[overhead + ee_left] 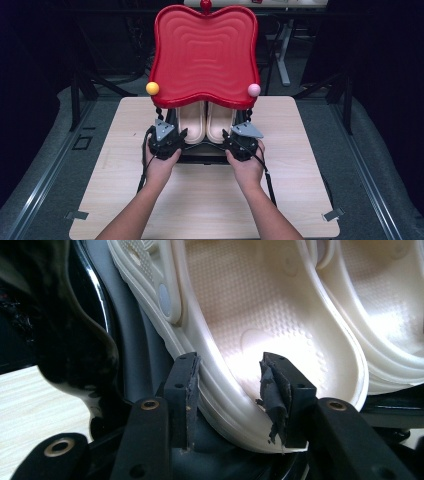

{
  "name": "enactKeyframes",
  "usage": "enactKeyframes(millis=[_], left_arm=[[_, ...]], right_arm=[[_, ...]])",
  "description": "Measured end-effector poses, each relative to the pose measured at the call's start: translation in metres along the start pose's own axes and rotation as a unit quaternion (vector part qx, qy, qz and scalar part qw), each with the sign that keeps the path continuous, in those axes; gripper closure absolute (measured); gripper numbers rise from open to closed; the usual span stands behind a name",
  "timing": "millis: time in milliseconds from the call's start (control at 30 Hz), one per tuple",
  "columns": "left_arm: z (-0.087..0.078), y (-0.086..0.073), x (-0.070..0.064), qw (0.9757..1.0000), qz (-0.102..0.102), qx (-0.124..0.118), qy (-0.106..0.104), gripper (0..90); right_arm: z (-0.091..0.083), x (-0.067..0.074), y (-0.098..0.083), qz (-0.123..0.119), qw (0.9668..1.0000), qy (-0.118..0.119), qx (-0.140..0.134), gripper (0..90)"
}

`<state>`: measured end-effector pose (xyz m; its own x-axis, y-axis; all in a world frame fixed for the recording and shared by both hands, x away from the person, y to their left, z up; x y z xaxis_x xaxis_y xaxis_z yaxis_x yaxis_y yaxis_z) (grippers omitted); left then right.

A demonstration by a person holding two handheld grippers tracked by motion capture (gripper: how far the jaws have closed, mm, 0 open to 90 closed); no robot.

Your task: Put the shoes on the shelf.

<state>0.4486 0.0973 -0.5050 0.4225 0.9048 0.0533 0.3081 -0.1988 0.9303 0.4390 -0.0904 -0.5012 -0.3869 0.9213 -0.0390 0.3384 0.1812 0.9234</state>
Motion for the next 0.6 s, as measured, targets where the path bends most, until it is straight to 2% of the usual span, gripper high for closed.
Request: enactKeyframes(millis=[400, 600], left_arm=[[-0.01, 0.001, -0.002, 0.9999, 0.01, -0.002, -0.005, 54.3], [-0.016, 0.001, -0.004, 0.9998, 0.012, -0.006, -0.015, 52.9]], right_arm=[[-0.008, 0.0, 0.0, -0.007, 1.0, 0.005, -0.001, 59.8], [-0.012, 0.002, -0.001, -0.01, 0.9999, 0.009, -0.003, 59.5]])
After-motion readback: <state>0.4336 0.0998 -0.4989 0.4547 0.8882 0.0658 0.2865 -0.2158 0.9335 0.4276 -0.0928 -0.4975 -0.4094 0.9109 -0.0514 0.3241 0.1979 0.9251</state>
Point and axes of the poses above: each handheld gripper's, and its own axes: z roughly forward along the jaws, y roughly out of its top, x roughly to its left, the point moved 8 cm from there along z, roughly forward along the jaws, and after that the axes turned 2 degrees about y, right-handed, at the moved point
